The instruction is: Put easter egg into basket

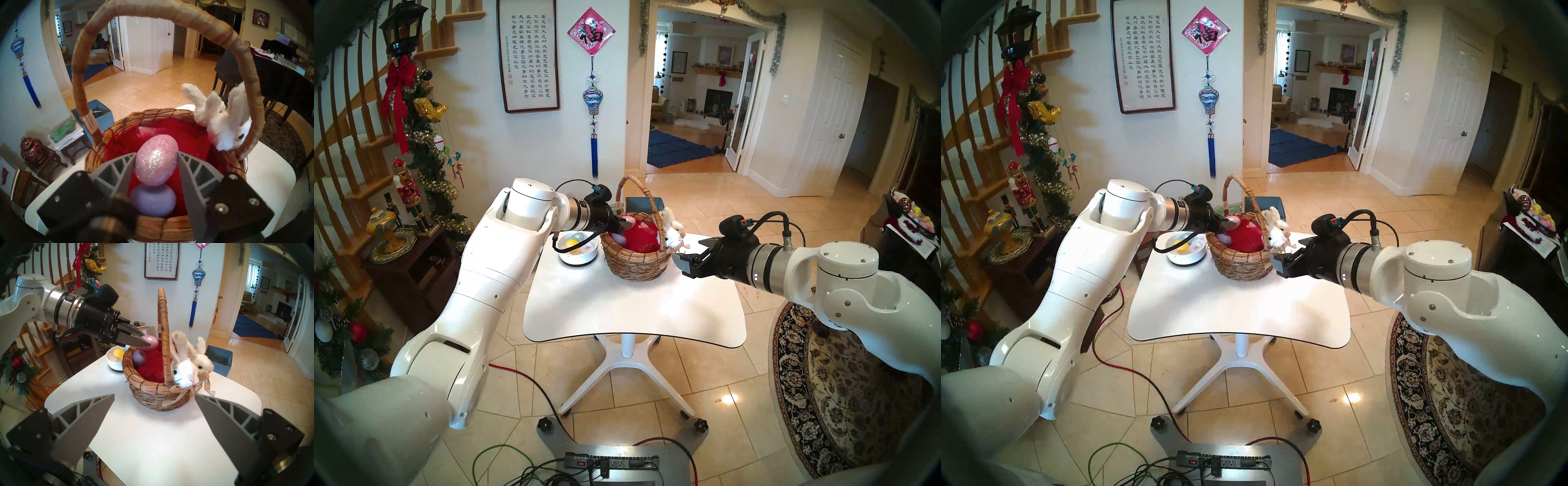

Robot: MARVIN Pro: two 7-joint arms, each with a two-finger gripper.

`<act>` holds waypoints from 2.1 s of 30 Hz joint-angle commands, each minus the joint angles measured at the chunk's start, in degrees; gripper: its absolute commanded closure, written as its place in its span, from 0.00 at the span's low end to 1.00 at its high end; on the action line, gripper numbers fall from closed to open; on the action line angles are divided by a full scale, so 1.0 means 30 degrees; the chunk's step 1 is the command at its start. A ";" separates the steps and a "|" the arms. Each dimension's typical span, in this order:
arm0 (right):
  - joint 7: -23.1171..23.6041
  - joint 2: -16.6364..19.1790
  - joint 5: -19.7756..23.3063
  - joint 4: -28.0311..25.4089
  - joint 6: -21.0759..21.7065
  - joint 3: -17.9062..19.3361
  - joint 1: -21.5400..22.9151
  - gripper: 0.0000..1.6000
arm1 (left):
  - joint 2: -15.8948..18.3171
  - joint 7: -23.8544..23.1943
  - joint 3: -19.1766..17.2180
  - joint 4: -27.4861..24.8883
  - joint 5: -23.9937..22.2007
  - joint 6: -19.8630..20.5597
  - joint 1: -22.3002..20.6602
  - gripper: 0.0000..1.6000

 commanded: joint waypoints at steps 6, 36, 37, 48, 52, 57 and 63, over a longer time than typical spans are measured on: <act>-0.0002 -0.0019 -0.0033 -0.0009 -0.0050 0.0157 0.0195 0.00 | -0.0480 0.0364 -0.0135 0.0199 -0.0061 -0.0803 -0.0320 0.05; -0.0004 -0.0015 -0.0030 -0.0011 -0.0054 0.0156 0.0192 0.00 | 0.0411 0.2063 -0.1609 -0.1537 0.0041 0.2140 0.0844 0.00; -0.0004 -0.0015 -0.0030 -0.0011 -0.0054 0.0156 0.0192 0.00 | 0.0411 0.2063 -0.1609 -0.1537 0.0041 0.2140 0.0844 0.00; -0.0003 -0.0016 -0.0030 -0.0010 -0.0053 0.0155 0.0195 0.00 | 0.0879 0.2384 -0.2541 -0.1638 -0.0050 0.3695 0.1027 0.00; -0.0003 -0.0016 -0.0030 -0.0010 -0.0054 0.0153 0.0196 0.00 | 0.0941 0.2362 -0.2805 -0.1560 -0.0214 0.3921 0.0951 0.00; -0.0003 -0.0016 -0.0030 -0.0009 -0.0053 0.0153 0.0198 0.00 | 0.1164 0.2541 -0.2730 -0.1539 -0.0080 0.4209 0.0842 0.00; -0.0002 -0.0017 -0.0031 -0.0009 -0.0052 0.0153 0.0199 0.00 | 0.1640 0.2689 -0.2254 -0.1327 0.0239 0.4209 0.0756 0.00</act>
